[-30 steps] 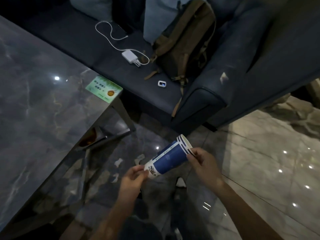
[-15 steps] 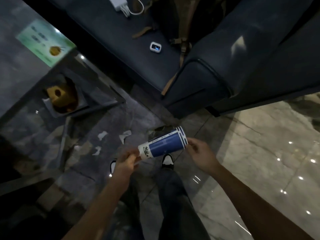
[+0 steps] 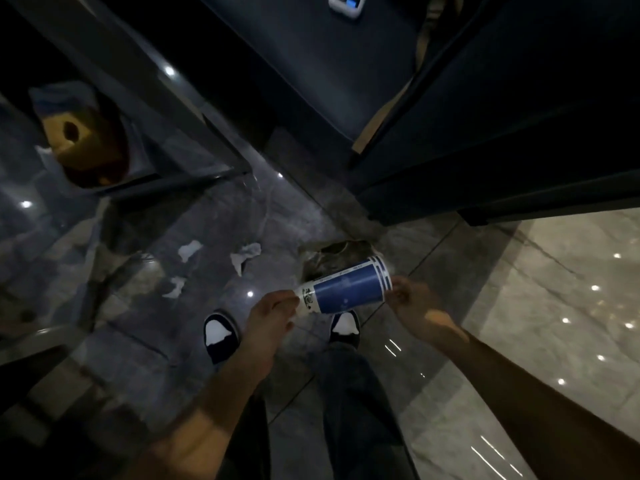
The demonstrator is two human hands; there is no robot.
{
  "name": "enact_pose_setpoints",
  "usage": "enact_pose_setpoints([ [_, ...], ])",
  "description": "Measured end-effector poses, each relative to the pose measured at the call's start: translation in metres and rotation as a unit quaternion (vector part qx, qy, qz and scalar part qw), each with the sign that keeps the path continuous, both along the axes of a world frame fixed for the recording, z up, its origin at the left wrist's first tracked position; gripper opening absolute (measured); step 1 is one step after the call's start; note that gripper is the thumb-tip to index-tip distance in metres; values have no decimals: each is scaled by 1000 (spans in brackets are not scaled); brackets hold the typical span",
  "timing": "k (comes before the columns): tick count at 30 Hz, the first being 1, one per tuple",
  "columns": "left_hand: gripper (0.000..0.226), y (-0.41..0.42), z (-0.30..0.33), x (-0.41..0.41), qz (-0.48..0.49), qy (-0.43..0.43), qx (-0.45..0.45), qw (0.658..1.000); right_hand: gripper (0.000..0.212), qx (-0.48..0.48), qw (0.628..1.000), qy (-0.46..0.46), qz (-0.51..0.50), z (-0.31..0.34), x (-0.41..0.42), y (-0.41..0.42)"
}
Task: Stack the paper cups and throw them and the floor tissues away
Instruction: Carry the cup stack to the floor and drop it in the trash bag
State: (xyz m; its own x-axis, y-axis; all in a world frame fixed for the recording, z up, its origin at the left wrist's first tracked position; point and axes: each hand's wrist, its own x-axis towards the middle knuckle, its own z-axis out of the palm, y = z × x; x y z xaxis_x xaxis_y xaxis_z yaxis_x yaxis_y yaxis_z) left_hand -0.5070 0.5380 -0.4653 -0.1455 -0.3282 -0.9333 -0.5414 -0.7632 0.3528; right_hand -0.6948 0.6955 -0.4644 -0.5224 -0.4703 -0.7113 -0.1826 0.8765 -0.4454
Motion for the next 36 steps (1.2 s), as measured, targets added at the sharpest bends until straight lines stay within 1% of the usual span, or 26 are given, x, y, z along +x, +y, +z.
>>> enact_pose_setpoints([
  [3, 17, -1, -31, -9, -26, 20, -6, 999, 21, -13, 1000, -2, -15, -29, -7, -5],
  [6, 20, -1, -59, -18, -39, 13, 1, 999, 25, -21, 1000, -5, -7, -52, -12, -9],
  [9, 6, 2, -84, -23, -29, 3, 13, 999, 28, 6, 1000, -3, -9, -78, -13, -6],
  [13, 25, 7, -107, -29, -75, -22, 15, 997, 29, 21, 1000, -11, -18, -102, -14, -3],
  [17, 22, 10, -124, -28, -87, -26, 14, 996, 29, 35, 999, -16, 2, -119, -17, -5],
  [21, 5, 8, -132, -27, -108, -24, 1, 994, 27, 53, 998, -21, 14, -131, -15, -7],
  [23, 18, 7, -133, -27, -127, -19, -5, 992, 24, 61, 998, -11, 19, -133, -13, -8],
  [25, 23, 7, -133, -25, -145, -16, -11, 989, 21, 73, 997, 10, 32, -136, -11, -7],
  [27, 22, 6, -133, -21, -158, -2, -14, 987, 19, 83, 996, 9, 42, -139, -10, -5],
  [29, 16, 3, -133, -15, -179, -2, -18, 984, 23, 83, 995, 8, 55, -157, -11, 5],
  [30, 16, 1, -131, -11, -170, -4, -24, 985, 23, 85, 994, 7, 64, -160, -10, 5],
  [32, 20, -5, -132, 1, -148, -11, -36, 988, 20, 83, 994, -7, 75, -151, -2, -4],
  [34, 22, -14, -130, 17, -151, -16, -44, 987, 24, 91, 993, -15, 67, -132, 10, -23],
  [36, 22, -24, -127, 36, -158, -16, -49, 986, 24, 97, 993, -13, 61, -129, 21, -36],
])
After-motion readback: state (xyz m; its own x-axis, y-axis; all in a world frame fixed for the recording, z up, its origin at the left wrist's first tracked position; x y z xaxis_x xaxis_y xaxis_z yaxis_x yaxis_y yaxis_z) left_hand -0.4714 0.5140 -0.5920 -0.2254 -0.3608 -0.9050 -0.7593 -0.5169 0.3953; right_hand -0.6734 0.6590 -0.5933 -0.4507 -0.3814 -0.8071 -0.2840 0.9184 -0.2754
